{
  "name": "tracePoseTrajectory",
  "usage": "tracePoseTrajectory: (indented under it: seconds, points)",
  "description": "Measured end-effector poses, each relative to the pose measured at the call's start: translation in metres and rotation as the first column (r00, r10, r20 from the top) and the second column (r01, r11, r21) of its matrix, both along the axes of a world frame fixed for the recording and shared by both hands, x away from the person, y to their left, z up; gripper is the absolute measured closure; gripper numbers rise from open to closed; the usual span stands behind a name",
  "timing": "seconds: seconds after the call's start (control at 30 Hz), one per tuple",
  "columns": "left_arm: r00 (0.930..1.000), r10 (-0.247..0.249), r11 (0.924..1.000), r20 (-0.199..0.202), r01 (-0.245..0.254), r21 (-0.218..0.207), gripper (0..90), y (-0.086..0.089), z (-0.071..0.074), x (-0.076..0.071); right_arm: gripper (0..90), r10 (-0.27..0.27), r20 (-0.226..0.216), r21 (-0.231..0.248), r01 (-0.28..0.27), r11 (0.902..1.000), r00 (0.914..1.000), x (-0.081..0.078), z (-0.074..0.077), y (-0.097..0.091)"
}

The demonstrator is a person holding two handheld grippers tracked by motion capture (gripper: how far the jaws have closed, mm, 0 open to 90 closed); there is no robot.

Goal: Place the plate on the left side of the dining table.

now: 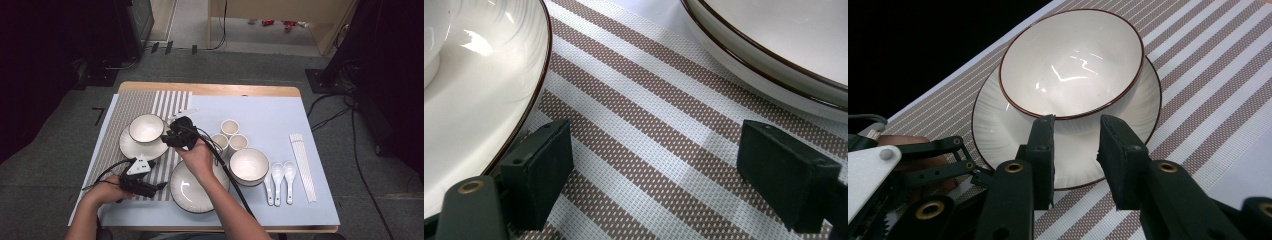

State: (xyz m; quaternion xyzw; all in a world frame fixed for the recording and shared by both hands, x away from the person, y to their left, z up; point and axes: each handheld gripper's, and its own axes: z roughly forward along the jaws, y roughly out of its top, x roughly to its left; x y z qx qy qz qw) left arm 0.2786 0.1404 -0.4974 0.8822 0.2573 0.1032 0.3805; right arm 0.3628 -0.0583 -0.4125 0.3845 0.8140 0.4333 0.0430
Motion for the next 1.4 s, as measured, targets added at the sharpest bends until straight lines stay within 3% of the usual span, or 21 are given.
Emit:
tracePoseTrajectory:
  seconds: [0.37, 0.47, 0.67, 0.9, 1.0, 1.4]
  points:
    - [1.0, 0.0, 1.0, 0.0, 0.0, 0.0, 15.2, 0.0, 0.0, 0.0, 60.2, -0.01, 0.009, -0.011, 0.01, 0.9999, 0.9999, -0.007, 0.009, -0.015]
    - [1.0, 0.0, 1.0, 0.0, 0.0, 0.0, 15.2, 0.0, 0.0, 0.0, 57.2, -0.015, -0.006, -0.008, 0.015, 0.9998, 0.9999, -0.008, 0.01, -0.019]
    - [1.0, 0.0, 1.0, -0.001, 0.0, -0.002, 15.2, 0.0, 0.0, 0.0, 54.2, 0.028, 0.051, -0.022, -0.027, 0.9994, 0.9983, -0.011, 0.012, -0.025]
    - [1.0, 0.001, 1.0, 0.0, -0.001, -0.001, 15.2, 0.0, 0.0, 0.0, 45.6, 0.027, 0.021, -0.005, -0.027, 0.9996, 0.9994, -0.012, 0.016, -0.032]
    - [1.0, 0.0, 1.0, 0.0, 0.0, 0.0, 15.2, 0.0, 0.0, 0.0, 48.5, 0.041, 0.015, -0.001, -0.041, 0.9992, 0.999, -0.013, 0.018, -0.036]
    - [1.0, 0.0, 1.0, 0.0, 0.0, -0.001, 15.2, 0.0, 0.0, 0.0, 46.3, 0.025, 0.029, -0.002, -0.025, 0.9997, 0.9993, -0.018, 0.019, -0.048]
